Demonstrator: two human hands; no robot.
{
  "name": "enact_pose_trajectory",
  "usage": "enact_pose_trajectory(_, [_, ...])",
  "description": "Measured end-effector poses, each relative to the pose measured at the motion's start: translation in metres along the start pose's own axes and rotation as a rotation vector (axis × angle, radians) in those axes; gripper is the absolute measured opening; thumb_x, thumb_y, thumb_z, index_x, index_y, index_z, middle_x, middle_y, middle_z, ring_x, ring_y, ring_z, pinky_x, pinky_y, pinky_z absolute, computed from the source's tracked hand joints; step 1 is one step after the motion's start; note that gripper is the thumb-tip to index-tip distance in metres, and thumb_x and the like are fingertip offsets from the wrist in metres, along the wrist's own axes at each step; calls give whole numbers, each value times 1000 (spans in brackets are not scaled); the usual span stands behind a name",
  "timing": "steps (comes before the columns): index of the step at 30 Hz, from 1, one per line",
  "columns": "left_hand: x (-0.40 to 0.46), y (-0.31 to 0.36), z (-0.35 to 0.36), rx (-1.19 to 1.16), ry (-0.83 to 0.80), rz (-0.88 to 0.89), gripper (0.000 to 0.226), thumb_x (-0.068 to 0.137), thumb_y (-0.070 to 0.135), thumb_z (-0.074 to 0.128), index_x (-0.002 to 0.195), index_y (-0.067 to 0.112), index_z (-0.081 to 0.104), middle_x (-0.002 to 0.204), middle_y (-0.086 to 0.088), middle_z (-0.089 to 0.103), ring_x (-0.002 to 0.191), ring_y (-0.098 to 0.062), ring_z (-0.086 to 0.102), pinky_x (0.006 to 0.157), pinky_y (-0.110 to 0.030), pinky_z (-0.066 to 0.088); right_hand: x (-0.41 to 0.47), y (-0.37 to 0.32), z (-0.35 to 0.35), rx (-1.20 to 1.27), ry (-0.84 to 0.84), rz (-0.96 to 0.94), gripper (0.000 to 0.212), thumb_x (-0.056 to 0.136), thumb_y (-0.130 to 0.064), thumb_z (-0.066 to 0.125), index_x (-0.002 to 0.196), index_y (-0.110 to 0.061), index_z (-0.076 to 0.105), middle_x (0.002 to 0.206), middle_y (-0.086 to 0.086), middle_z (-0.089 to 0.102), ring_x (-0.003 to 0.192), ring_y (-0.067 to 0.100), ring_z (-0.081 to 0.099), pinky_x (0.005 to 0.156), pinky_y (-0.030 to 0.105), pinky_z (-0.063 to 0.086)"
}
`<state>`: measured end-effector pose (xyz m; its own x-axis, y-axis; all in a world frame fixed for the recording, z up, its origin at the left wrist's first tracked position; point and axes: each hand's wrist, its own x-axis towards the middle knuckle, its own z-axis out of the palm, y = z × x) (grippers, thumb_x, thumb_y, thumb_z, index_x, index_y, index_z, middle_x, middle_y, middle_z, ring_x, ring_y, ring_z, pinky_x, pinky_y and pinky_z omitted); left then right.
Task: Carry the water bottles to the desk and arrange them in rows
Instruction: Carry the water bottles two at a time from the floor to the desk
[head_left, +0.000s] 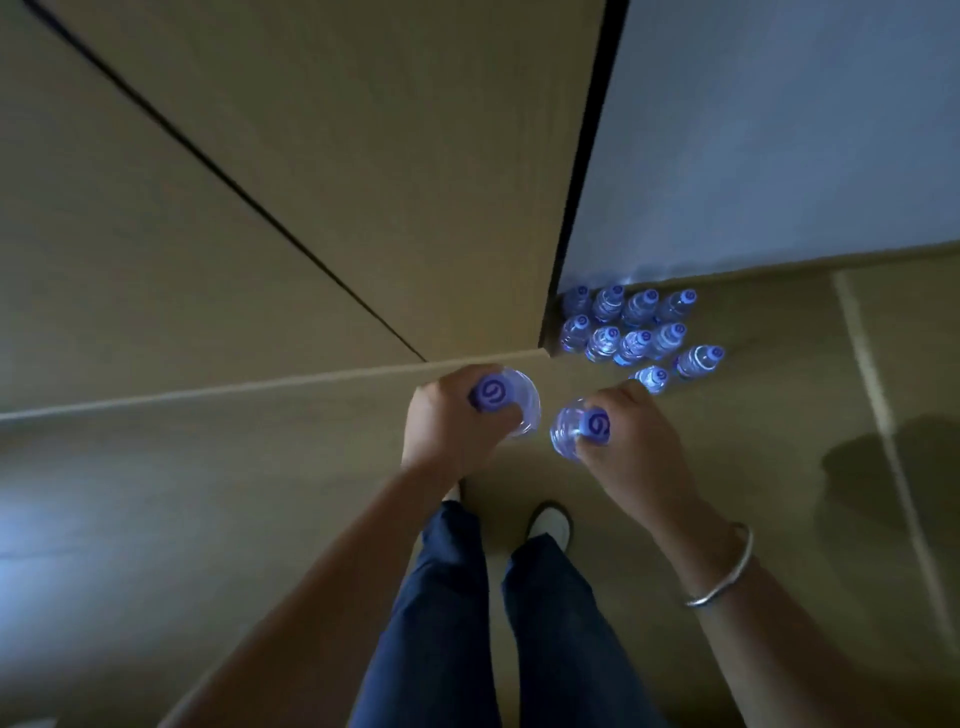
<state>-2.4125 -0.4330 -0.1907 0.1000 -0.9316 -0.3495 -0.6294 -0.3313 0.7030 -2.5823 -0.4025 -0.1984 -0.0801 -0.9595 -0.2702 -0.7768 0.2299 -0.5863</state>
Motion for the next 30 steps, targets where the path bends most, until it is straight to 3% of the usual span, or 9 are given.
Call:
enact_pose_trajectory(4, [-42,16,-67,-115,152,33,31,62,16,75,91,25,72,62,22,60,58,7,55,57,-11,45,-15,-65,-34,-80,-38,-219,22,74,-6,65,95,2,62,103,15,53,86,35,57,69,32,40])
enact_pose_trajectory(9, [-90,14,-151,-164,352,37,24,57,28,73,78,35,66,64,18,63,63,2,58,61,-17,49,-35,-151,-54,-83,-63,-415,22,71,-6,70,92,-5,63,98,9,51,84,32,56,71,32,41])
enact_pose_trajectory(12, [-117,-3,-196,-170,462,16,24,58,23,74,68,40,59,61,20,62,60,5,56,57,-14,45,-49,-203,-49,-122,-115,-503,17,72,-10,69,87,-9,60,95,6,48,78,30,55,69,33,43])
enact_pose_trajectory(16, [-161,-40,-252,-197,588,-40,25,57,25,75,63,40,56,55,23,59,52,6,52,53,-12,42,-74,-270,-28,-137,-186,-581,17,68,-11,69,79,-13,57,89,1,46,72,26,53,62,28,37])
enact_pose_trajectory(21, [-220,-94,-320,-197,755,-103,18,53,31,73,58,32,55,49,18,55,46,2,45,49,-14,38,-119,-351,13,-94,-270,-673,16,65,-10,68,76,-12,56,86,2,49,73,24,53,68,33,43])
enact_pose_trajectory(30, [-301,-179,-426,-115,984,-231,22,47,39,65,62,24,59,55,6,62,54,-10,56,55,-27,48,-195,-475,111,-58,-480,-904,16,64,-14,68,75,-15,57,80,-4,50,72,16,54,64,26,43])
